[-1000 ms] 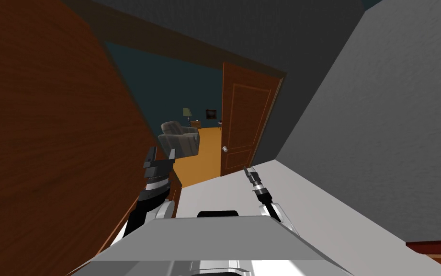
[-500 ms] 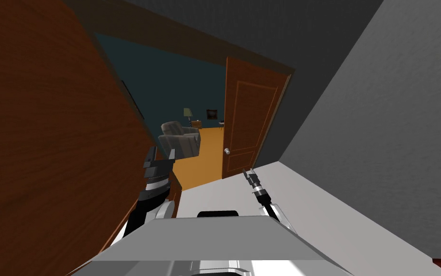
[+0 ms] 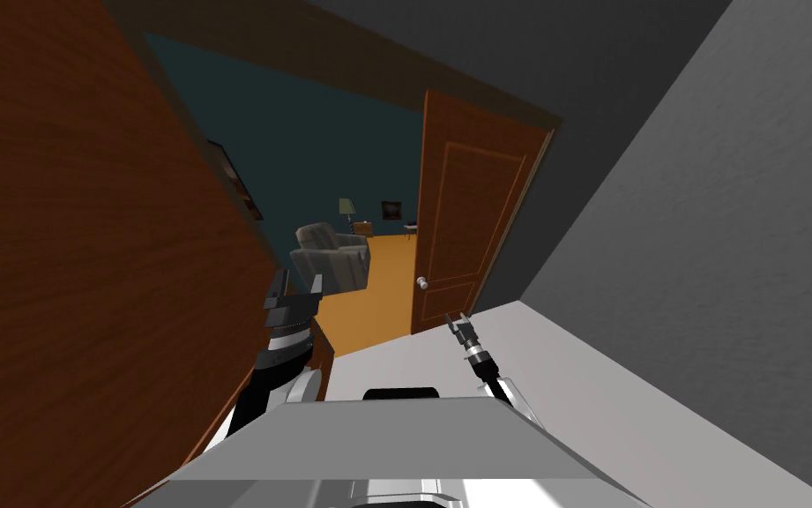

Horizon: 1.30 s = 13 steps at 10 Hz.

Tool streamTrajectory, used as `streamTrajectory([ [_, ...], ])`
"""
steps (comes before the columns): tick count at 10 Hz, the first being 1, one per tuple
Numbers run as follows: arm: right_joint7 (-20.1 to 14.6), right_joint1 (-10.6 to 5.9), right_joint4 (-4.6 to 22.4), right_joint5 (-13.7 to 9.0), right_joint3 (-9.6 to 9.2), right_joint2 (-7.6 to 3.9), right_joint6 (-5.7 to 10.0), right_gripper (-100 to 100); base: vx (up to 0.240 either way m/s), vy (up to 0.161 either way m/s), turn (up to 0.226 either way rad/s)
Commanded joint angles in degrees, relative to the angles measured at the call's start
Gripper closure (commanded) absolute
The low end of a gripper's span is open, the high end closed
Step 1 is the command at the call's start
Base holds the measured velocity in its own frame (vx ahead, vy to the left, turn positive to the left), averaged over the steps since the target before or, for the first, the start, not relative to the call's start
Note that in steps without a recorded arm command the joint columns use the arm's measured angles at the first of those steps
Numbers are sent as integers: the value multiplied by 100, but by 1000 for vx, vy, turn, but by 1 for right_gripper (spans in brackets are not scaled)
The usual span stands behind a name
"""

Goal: Pull the door open

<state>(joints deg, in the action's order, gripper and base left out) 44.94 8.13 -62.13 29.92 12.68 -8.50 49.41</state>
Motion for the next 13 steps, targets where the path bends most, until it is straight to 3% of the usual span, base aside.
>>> streamTrajectory([
  [1, 156, -69, 216, 55, 35, 1, 92, -100, 103, 23, 16],
  [7, 670, -279, 893, 294, 147, -21, 336, -100, 111, 35, 17],
  [13, 999, -414, 1327, 447, 218, -33, 493, -100, 79, 18, 11],
])
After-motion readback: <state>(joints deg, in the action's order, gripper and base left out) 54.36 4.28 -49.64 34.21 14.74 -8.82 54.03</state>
